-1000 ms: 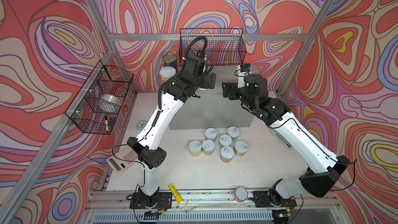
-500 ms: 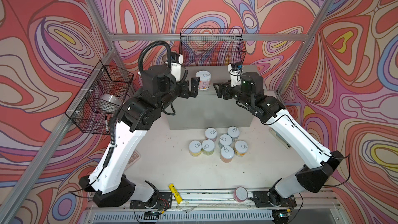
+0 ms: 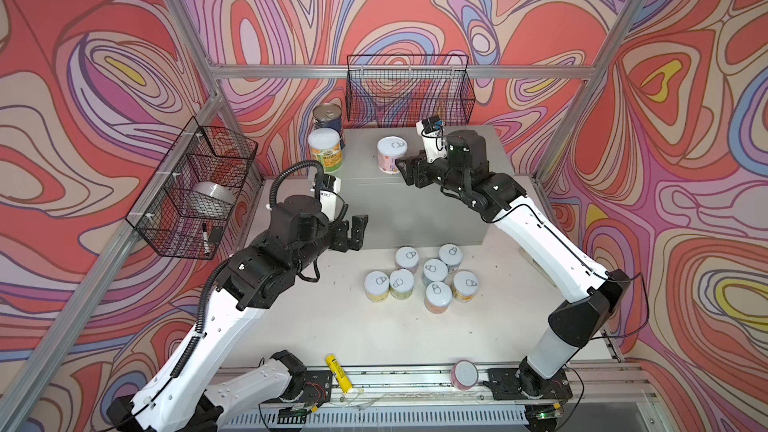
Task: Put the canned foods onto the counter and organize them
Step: 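Push the pink can toward the green can with the right gripper while the left lowers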
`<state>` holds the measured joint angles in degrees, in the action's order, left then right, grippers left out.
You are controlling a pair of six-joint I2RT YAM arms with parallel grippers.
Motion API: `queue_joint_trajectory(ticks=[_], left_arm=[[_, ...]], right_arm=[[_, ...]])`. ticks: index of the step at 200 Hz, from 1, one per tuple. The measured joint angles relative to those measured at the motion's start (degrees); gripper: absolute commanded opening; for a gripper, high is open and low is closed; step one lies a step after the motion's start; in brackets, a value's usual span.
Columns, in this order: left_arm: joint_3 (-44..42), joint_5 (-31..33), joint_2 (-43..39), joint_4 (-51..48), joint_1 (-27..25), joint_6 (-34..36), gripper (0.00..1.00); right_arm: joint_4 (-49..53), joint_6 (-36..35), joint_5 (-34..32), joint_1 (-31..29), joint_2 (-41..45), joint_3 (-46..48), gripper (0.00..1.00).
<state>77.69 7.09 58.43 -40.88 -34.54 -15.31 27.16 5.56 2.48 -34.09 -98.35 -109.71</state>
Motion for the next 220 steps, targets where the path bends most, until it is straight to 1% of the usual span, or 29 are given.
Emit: queue_joint_trajectory(ticks=[25, 49, 72, 125, 178, 220], left_arm=[[-3.4, -1.1, 0.0, 0.4, 0.0, -0.8, 0.97], [-5.5, -1.4, -0.5, 0.9, 0.0, -1.5, 0.96], [-7.6, -1.7, -2.0, 2.1, 0.0, -2.4, 0.96], [-13.3, -2.5, -3.7, 4.0, 0.0, -5.1, 0.95], [-13.7, -2.6, -3.7, 4.4, 0.0, -6.4, 0.93], [-14.3, -2.3, -4.9, 4.5, 0.0, -6.4, 0.93]], right_arm=[[-0.7, -0.7, 1.2, 0.0, -1.4, -1.1, 0.82], [-0.9, -0.8, 2.6, 0.0, -4.5, -2.9, 0.81], [-1.0, -1.2, 3.5, 0.0, -7.6, -4.3, 0.78], [-1.4, -0.7, 5.1, 0.0, -13.0, -11.1, 0.75], [-2.8, 0.3, 6.3, 0.0, -17.3, -15.6, 0.70], [-3.0, 1.4, 7.6, 0.0, -23.4, -23.8, 0.68]])
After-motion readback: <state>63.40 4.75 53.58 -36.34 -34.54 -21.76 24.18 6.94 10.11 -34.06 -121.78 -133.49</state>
